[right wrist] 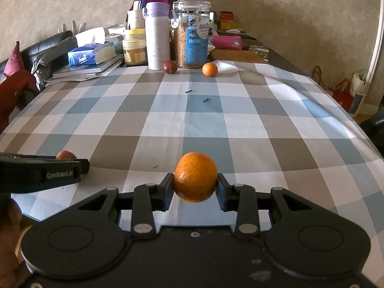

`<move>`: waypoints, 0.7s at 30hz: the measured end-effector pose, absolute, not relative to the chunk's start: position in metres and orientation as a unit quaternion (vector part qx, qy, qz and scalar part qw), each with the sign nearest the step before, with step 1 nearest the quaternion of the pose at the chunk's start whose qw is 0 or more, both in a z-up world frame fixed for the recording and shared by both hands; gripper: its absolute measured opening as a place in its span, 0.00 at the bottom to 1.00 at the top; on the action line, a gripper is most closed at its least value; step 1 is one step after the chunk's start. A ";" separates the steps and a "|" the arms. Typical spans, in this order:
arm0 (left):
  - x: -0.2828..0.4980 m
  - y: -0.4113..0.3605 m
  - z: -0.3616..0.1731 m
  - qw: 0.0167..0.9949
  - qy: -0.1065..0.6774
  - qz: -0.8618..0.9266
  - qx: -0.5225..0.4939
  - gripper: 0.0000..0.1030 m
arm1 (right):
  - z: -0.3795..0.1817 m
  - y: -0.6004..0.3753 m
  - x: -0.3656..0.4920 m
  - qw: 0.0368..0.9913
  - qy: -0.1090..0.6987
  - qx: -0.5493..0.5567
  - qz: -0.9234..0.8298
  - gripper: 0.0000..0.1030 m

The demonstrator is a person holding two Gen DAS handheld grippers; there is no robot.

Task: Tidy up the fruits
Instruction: 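Carry the plum and mandarin in both tools over the gold tray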

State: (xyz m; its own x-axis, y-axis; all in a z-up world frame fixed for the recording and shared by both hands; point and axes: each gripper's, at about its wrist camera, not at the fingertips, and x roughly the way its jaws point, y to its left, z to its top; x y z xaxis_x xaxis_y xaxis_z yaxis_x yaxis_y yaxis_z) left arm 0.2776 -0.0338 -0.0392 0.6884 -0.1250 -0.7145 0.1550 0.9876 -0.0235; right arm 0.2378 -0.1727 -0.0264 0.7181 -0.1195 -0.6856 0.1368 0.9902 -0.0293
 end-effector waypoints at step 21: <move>0.244 -0.060 -0.011 0.936 0.323 -0.084 0.108 0.44 | -0.021 -0.188 0.243 0.923 0.368 0.071 -0.083 0.35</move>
State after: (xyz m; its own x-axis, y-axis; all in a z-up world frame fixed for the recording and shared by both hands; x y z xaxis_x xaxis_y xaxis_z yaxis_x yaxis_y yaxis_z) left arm 0.2440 -0.0603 -0.0111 0.7768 -0.0871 -0.6237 0.2270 0.9626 0.1482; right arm 0.2428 -0.1876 -0.0211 0.7156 -0.1009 -0.6912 0.2057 0.9761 0.0704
